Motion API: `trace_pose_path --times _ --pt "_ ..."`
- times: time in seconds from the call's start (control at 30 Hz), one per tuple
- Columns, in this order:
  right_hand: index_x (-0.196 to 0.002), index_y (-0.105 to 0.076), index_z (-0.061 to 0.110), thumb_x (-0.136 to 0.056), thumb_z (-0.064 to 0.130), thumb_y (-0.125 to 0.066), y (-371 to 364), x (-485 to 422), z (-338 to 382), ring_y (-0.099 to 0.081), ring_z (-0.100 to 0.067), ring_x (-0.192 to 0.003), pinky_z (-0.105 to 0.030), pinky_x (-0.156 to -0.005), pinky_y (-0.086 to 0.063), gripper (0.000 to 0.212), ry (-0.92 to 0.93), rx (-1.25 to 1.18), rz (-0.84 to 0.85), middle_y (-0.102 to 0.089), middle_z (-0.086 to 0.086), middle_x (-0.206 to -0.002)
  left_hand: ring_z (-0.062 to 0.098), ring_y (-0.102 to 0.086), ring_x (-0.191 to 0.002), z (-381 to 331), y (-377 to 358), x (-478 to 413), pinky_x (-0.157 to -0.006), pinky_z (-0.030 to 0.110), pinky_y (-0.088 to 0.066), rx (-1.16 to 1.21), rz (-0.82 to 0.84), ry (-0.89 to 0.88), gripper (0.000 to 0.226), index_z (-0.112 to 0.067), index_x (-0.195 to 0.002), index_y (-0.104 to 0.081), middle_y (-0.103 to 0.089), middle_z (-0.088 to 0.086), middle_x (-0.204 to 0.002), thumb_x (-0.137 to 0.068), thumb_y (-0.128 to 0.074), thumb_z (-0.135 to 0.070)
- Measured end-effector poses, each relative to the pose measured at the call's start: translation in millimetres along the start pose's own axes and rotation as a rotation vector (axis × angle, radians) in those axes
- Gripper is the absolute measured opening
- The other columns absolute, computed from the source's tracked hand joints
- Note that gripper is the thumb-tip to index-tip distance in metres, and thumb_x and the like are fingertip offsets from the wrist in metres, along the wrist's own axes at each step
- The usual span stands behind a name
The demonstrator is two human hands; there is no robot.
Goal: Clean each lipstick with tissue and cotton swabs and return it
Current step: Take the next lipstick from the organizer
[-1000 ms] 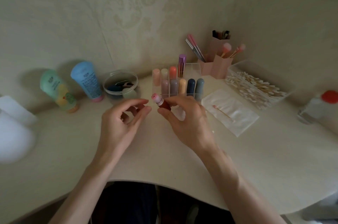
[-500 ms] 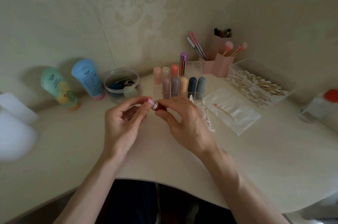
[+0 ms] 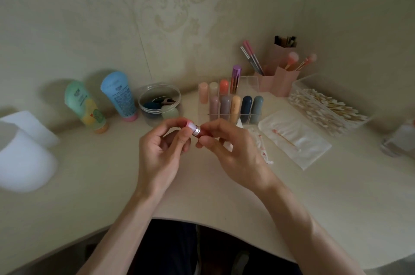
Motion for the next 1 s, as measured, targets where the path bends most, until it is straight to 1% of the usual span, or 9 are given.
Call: trace_pose_path --times 0.07,0.13,0.23,0.37,0.5,0.6,0.77,0.83,1.0 --pt "-0.114 -0.072 0.009 -0.105 0.012 -0.063 -0.4 0.2 1.8 -0.072 -0.005 -0.088 -0.022 -0.075 -0.053 0.014 0.001 -0.022 0.037 -0.076 0.006 -0.088 0.02 -0.052 -0.063 -0.7 0.5 -0.1 -0.07 0.042 -0.049 -0.006 0.002 -0.003 0.013 -0.011 -0.097 -0.073 -0.071 0.0 -0.079 -0.093 -0.069 -0.023" --pt "-0.115 -0.072 0.004 -0.106 0.011 -0.058 -0.9 0.4 3.9 -0.071 -0.003 -0.085 -0.017 -0.076 -0.052 0.017 0.01 -0.064 0.04 -0.075 0.005 -0.088 0.02 -0.053 -0.063 -1.2 1.0 -0.3 -0.069 0.04 -0.051 -0.011 -0.002 -0.009 0.011 -0.016 -0.095 -0.073 -0.071 0.001 -0.079 -0.093 -0.069 -0.025" --pt "-0.115 -0.068 0.011 -0.097 0.02 -0.073 -3.6 0.3 4.9 -0.072 -0.005 -0.081 -0.019 -0.074 -0.053 0.02 -0.025 -0.129 0.014 -0.077 0.007 -0.088 0.02 -0.058 -0.067 -1.5 0.9 -0.4 -0.069 0.037 -0.053 -0.004 -0.022 -0.005 0.007 -0.025 -0.091 -0.076 -0.073 0.003 -0.08 -0.092 -0.069 -0.027" --pt "-0.106 -0.07 0.007 -0.093 0.012 -0.078 -4.6 0.8 2.6 -0.076 -0.016 -0.085 -0.035 -0.08 -0.06 0.016 -0.038 -0.182 -0.04 -0.079 0.001 -0.091 0.015 -0.052 -0.059 -1.1 0.6 -1.0 -0.069 0.041 -0.052 -0.018 -0.029 -0.009 0.01 -0.013 -0.094 -0.071 -0.07 0.0 -0.078 -0.094 -0.068 -0.022" --pt "-0.109 -0.071 0.001 -0.106 0.012 -0.059 -6.9 1.2 1.9 -0.069 -0.006 -0.075 -0.016 -0.073 -0.05 0.016 -0.048 -0.169 0.041 -0.072 0.006 -0.08 0.015 -0.051 -0.06 -1.7 1.8 -1.3 -0.068 0.043 -0.05 -0.04 -0.014 -0.008 0.015 -0.009 -0.095 -0.07 -0.066 0.0 -0.076 -0.097 -0.066 -0.023" --pt "-0.108 -0.073 0.002 -0.109 0.018 -0.053 -6.5 0.2 4.1 -0.068 -0.007 -0.074 -0.02 -0.071 -0.048 0.025 -0.075 -0.163 0.063 -0.073 0.001 -0.078 0.015 -0.05 -0.06 -2.5 1.6 -0.3 -0.065 0.039 -0.05 -0.043 0.0 -0.005 0.023 -0.002 -0.098 -0.068 -0.065 -0.002 -0.073 -0.097 -0.065 -0.024" --pt "-0.108 -0.073 0.01 -0.092 0.018 -0.08 -5.0 1.0 6.6 -0.074 -0.013 -0.09 -0.028 -0.078 -0.058 0.019 -0.066 -0.13 -0.033 -0.078 0.008 -0.095 0.015 -0.051 -0.06 -4.0 1.4 -1.0 -0.063 0.029 -0.051 -0.029 -0.018 0.025 0.013 -0.011 -0.095 -0.073 -0.063 0.003 -0.071 -0.097 -0.066 -0.022" --pt "-0.107 -0.074 0.009 -0.095 0.018 -0.076 -5.0 1.5 5.4 -0.075 -0.012 -0.088 -0.029 -0.08 -0.059 0.015 -0.076 -0.155 -0.015 -0.079 0.008 -0.091 0.014 -0.05 -0.06 -3.5 1.8 -1.4 -0.063 0.03 -0.05 -0.039 -0.003 0.024 0.014 -0.013 -0.094 -0.073 -0.06 0.005 -0.07 -0.097 -0.066 -0.025" --pt "-0.113 -0.073 0.002 -0.104 0.02 -0.061 -6.0 1.2 1.8 -0.075 -0.012 -0.083 -0.016 -0.072 -0.05 0.023 -0.093 -0.209 0.088 -0.078 -0.006 -0.087 0.013 -0.049 -0.059 -6.7 0.4 -0.6 -0.06 0.023 -0.05 -0.028 0.017 0.038 0.016 -0.018 -0.086 -0.071 -0.057 0.0 -0.066 -0.097 -0.065 -0.027"
Point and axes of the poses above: each hand's wrist, its own x-axis away from the middle knuckle, its own y-axis out of the back of the hand, z = x × y, the point moved 1 cm from there along -x, towards the middle knuckle
